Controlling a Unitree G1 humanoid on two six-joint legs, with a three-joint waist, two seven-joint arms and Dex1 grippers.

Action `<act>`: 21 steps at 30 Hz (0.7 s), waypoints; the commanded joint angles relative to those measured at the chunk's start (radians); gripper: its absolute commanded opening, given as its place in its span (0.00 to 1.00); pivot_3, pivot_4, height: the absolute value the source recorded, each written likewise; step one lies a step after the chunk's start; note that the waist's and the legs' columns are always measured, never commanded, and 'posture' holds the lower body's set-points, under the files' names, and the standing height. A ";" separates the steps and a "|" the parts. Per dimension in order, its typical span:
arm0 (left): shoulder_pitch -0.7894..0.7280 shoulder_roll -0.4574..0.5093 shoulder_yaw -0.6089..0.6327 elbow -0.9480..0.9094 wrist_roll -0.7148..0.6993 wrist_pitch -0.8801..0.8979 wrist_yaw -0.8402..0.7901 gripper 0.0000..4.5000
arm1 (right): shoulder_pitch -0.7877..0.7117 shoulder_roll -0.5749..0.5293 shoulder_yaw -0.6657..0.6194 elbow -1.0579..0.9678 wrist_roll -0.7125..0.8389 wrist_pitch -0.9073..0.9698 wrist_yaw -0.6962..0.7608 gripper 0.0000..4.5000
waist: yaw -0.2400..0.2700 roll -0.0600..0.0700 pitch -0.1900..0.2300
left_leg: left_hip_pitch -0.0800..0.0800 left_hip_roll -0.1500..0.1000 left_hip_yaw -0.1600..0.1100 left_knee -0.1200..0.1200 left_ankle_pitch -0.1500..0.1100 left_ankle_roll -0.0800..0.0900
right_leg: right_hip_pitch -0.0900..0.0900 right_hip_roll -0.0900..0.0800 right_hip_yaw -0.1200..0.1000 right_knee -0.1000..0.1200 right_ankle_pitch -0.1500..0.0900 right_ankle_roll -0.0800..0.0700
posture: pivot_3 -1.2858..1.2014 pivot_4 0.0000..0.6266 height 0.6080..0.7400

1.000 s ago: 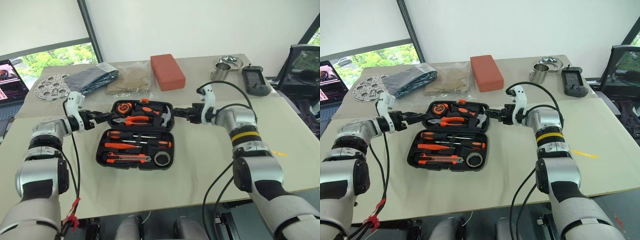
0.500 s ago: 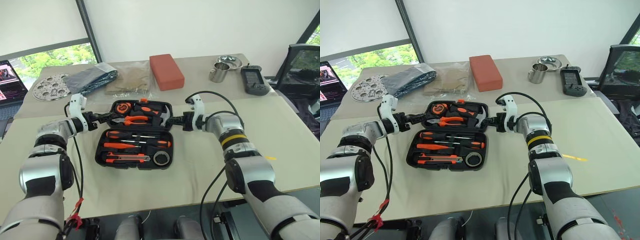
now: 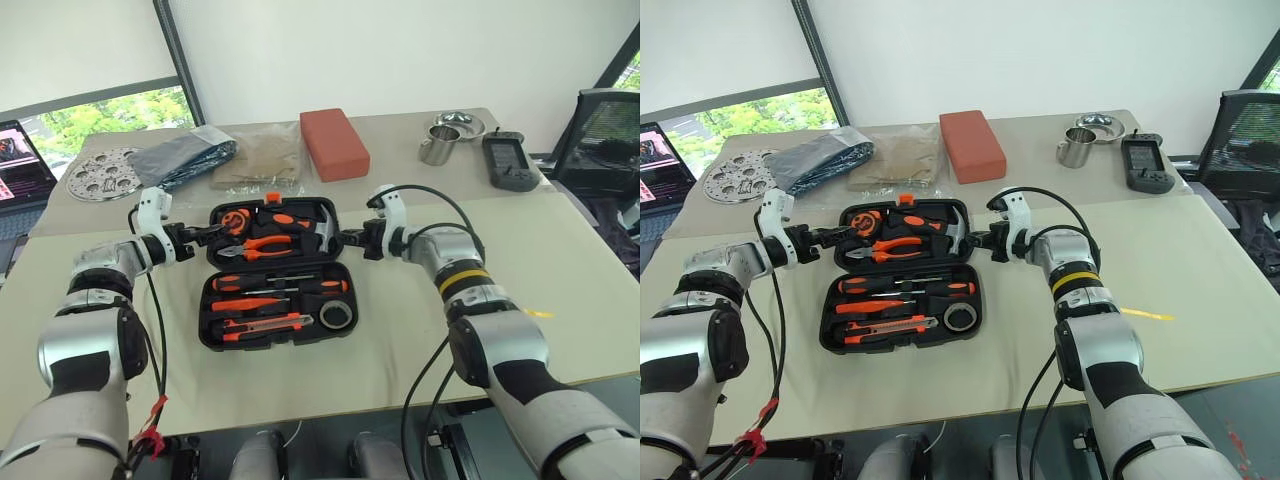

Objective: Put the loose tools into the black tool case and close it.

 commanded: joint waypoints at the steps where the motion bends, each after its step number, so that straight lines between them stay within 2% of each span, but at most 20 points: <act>1: 0.004 0.041 0.027 -0.017 -0.010 0.005 -0.019 1.00 | -0.028 -0.005 -0.001 0.011 -0.014 -0.033 0.002 0.01 | 0.000 0.000 0.000 | 0.000 0.000 0.000 0.000 0.000 0.000 | 0.000 0.000 0.000 0.000 0.000 0.000 | 0.52 0.24 1.00; 6: 0.045 0.065 0.023 -0.024 0.001 0.000 -0.092 1.00 | -0.032 -0.004 -0.003 0.021 -0.014 -0.036 -0.001 0.01 | 0.000 0.000 0.000 | 0.000 0.000 0.000 0.000 0.000 0.000 | 0.000 0.000 0.000 0.000 0.000 0.000 | 0.52 0.24 1.00; 18: 0.059 0.035 0.029 -0.018 0.013 -0.030 -0.062 1.00 | -0.033 -0.005 -0.007 0.018 -0.023 -0.038 0.007 0.01 | 0.000 0.000 0.000 | 0.000 0.000 0.000 0.000 0.000 0.001 | 0.000 0.000 -0.001 0.000 0.000 0.000 | 0.52 0.24 1.00; 21: 0.050 0.025 0.031 -0.016 0.015 -0.036 -0.040 0.85 | -0.032 -0.008 -0.007 0.016 -0.023 -0.037 0.007 0.00 | 0.000 0.000 0.000 | 0.000 0.000 0.000 0.000 0.000 0.001 | 0.000 0.000 -0.001 0.000 0.000 0.000 | 0.52 0.24 1.00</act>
